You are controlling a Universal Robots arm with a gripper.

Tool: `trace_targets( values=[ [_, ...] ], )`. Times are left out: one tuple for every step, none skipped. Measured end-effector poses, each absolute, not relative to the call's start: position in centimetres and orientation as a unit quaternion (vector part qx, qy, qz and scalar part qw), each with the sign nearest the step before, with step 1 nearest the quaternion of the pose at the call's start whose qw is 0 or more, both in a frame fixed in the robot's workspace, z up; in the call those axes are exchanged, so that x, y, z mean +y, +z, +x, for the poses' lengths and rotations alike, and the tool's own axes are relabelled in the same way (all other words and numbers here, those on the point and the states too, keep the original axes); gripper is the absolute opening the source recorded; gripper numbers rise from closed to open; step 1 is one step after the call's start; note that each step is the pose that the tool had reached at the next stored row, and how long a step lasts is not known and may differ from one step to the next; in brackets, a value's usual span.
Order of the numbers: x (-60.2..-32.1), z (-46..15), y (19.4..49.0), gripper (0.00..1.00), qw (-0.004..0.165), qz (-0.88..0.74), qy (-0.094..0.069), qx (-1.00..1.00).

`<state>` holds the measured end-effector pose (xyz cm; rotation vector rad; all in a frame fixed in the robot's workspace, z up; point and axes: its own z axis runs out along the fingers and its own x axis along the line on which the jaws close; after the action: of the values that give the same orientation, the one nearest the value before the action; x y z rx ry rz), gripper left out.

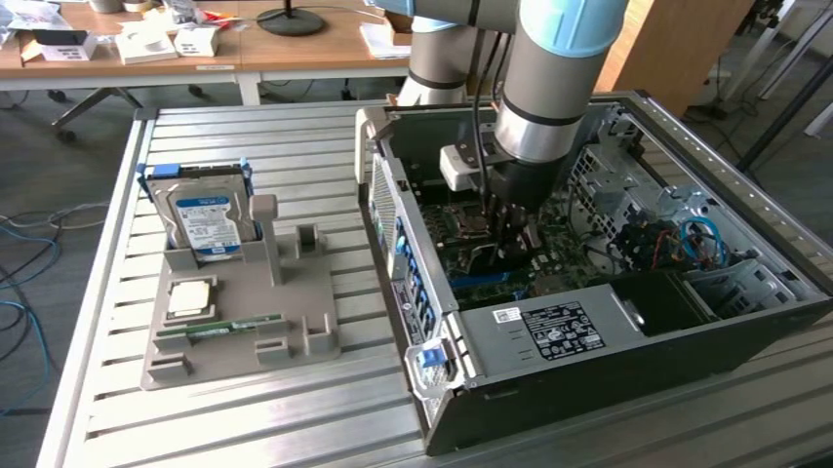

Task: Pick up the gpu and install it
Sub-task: 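Insert the gpu into the slot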

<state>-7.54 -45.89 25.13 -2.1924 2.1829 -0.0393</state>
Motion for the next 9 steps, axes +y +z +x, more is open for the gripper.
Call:
trace_targets(
  values=[
    [-45.93,-7.54,25.13,0.26,0.024,-0.708,-0.013,0.705],
    [-45.95,-7.53,25.13,0.26,0.024,-0.708,-0.013,0.705],
    [-45.97,-7.53,25.13,0.26,0.024,-0.708,-0.013,0.705],
    [-45.97,-7.53,25.13,0.26,0.024,-0.708,-0.013,0.705],
    [-45.97,-7.53,25.13,0.26,0.024,-0.708,-0.013,0.705],
    [-45.97,-7.53,25.13,0.26,0.024,-0.708,-0.013,0.705],
    [-45.97,-7.53,25.12,0.26,0.024,-0.708,-0.013,0.705],
    [-45.98,-7.53,25.07,0.26,0.024,-0.708,-0.013,0.705],
    [-45.98,-7.53,25.02,0.26,0.024,-0.708,-0.013,0.705]
  ],
)
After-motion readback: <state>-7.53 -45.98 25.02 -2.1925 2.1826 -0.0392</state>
